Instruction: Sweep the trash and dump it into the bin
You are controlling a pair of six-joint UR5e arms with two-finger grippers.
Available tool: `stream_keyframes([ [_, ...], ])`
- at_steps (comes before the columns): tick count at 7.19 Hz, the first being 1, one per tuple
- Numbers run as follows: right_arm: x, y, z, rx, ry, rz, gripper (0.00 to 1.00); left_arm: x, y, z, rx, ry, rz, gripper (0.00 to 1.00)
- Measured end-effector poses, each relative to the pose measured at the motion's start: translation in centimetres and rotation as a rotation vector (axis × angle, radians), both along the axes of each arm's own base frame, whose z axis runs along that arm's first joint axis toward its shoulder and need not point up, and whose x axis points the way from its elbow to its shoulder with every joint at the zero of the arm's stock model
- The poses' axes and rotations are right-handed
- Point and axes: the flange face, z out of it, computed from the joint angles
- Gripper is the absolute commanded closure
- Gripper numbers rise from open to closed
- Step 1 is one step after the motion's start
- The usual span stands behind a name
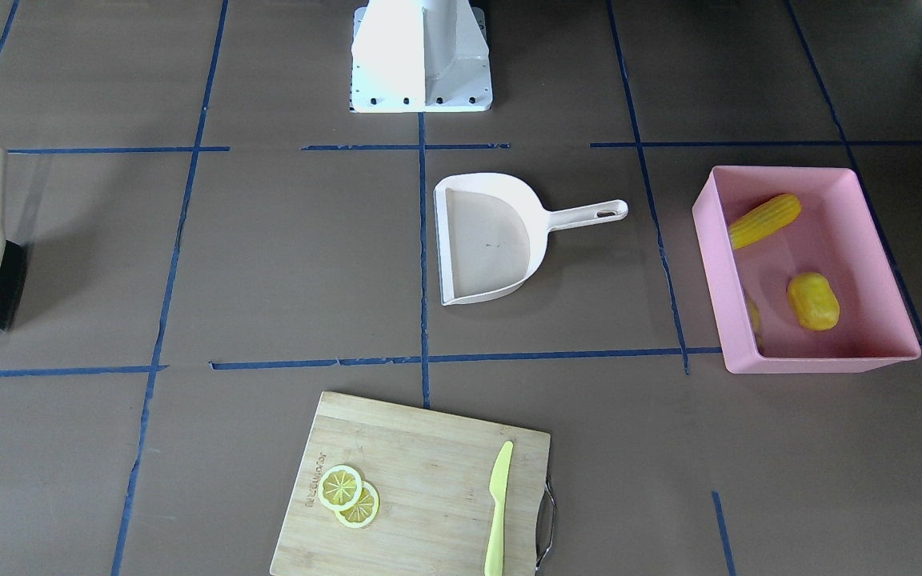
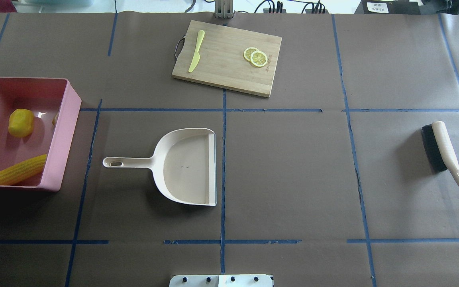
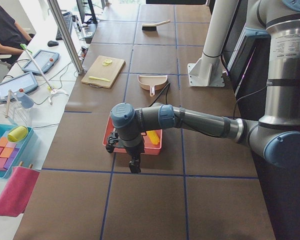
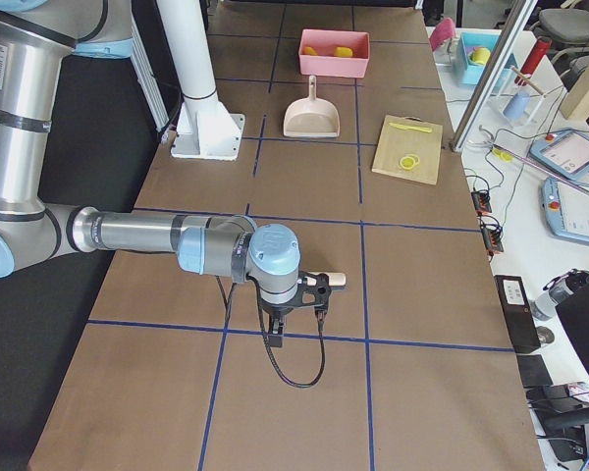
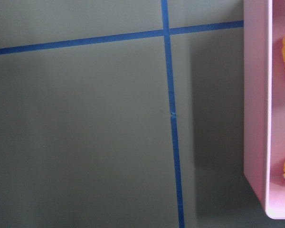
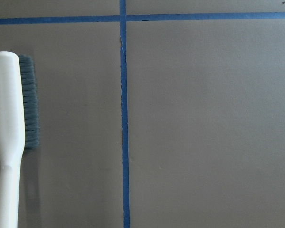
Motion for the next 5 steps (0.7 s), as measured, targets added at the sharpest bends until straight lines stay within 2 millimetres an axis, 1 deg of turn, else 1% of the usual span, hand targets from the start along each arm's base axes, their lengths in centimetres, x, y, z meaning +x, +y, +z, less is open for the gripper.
stream_keyframes([
  [1, 0.0, -0.1, 0.0, 0.002, 0.0, 0.0, 0.0, 0.1, -0.2, 0.0, 0.011, -0.001, 0.003, 0.0],
  [3, 0.0, -0.2, 0.1, 0.004, -0.002, 0.0, 0.0, 0.2, -0.6, -0.8, 0.039, -0.002, 0.01, 0.0],
  [5, 0.0, -0.2, 0.0, 0.003, -0.005, 0.005, 0.0, 0.3, -0.7, -1.1, 0.05, 0.0, 0.012, 0.0],
])
